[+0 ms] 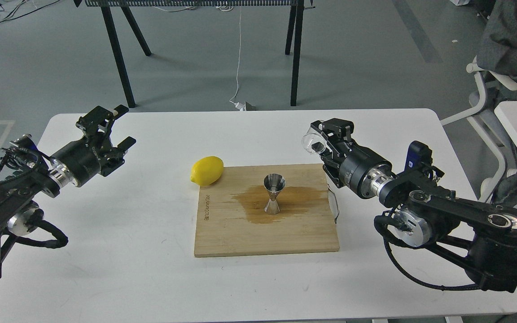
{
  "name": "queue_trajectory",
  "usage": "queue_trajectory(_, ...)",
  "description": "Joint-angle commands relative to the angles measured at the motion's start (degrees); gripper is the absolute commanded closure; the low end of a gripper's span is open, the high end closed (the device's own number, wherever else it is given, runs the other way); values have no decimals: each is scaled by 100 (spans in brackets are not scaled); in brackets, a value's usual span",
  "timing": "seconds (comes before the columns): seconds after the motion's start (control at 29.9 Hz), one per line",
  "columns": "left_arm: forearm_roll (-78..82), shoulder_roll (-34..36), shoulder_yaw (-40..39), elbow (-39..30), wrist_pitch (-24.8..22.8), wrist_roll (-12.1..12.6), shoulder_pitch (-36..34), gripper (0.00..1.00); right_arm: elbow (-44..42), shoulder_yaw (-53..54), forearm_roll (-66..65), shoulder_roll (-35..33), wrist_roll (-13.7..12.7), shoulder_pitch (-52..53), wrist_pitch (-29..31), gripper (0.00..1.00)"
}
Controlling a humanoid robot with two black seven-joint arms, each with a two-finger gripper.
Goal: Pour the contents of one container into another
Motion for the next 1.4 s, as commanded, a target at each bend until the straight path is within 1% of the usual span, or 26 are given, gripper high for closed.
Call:
queue_trajectory(0.0,-6,0,-1,-1,0,-1,-1,2,47,1700,284,256,35,-1409,779,55)
queue_trajectory(0.07,-6,-9,-1,-1,0,-1,-1,2,3,2422,556,493,35,-1998,1272,55)
queue_trajectory(0.2,2,-9,8,-1,0,-1,-1,2,-102,3285,978,749,35,-2668,1941,55)
queue_trajectory(0.37,2,-9,26,-1,0,-1,-1,2,-488,3796,1926,1021,53,-3038,2644,55)
queue_trajectory(0.47,2,-27,34,-1,0,-1,-1,2,-866,3955,2708,1162,53,-3073,2794,55)
queue_trajectory(0.57,2,-27,34,-1,0,-1,-1,2,-1209,3955,3220,1180,44,-3074,2847,54)
queue_trajectory(0.87,2,-62,61,-1,0,-1,-1,2,-2141,3911,3923,1303,-35,-2995,2830,54)
queue_trajectory(0.97,2,-97,61,-1,0,-1,-1,2,-2378,3920,4099,1338,-114,-2942,2812,54)
queue_trajectory(1.17,3,-97,61,-1,0,-1,-1,2,-2590,3929,4223,1549,-114,-2863,2698,55)
queue_trajectory(1.37,2,-106,61,-1,0,-1,-1,2,-2616,3911,4223,1681,-114,-2731,2382,54)
